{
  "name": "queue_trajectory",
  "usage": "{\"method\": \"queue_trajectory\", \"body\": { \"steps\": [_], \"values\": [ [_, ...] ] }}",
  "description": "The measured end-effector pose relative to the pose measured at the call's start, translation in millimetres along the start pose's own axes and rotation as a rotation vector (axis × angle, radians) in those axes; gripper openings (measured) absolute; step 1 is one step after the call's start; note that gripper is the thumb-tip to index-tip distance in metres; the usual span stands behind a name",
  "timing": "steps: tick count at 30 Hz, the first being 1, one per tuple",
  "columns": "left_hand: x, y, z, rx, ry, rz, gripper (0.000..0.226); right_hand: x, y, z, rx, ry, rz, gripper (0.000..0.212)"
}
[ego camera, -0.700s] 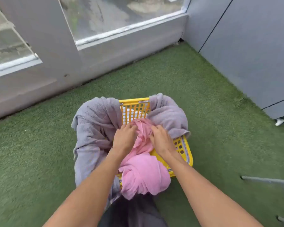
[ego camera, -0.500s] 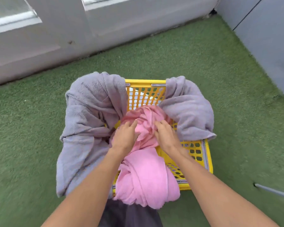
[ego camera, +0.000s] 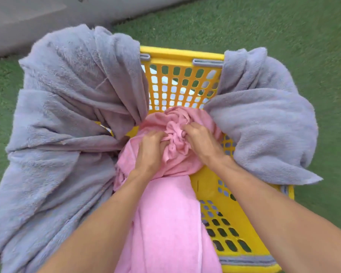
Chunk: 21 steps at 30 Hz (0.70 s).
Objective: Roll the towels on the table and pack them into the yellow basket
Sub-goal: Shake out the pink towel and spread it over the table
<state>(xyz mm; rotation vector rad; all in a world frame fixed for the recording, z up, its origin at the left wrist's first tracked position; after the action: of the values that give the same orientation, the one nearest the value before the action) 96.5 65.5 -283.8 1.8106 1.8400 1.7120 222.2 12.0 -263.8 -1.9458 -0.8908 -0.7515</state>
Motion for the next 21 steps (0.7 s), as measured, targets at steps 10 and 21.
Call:
{"method": "queue_trajectory", "body": {
  "steps": [10,21],
  "values": [
    [179,162,-98,-0.229,0.374,-0.147,0.022,195,-101,-114,0.042,0.438,0.338,0.023],
    [337,450,-216,-0.834,0.447,-0.243,0.019,444,-182,-363,0.021,1.087,0.328,0.024]
  ]
}}
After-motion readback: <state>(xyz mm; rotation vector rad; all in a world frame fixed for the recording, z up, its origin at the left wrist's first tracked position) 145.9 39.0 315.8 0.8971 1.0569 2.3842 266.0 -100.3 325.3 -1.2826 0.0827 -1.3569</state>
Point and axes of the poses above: each hand's wrist, its own z-axis towards the middle knuckle, its own x-axis out of the back of the hand, y = z × x, the point moved 9 cm from there along z, towards the middle knuckle, and after that the axes turned 10 degrees about -y, right-handed, at the moved point
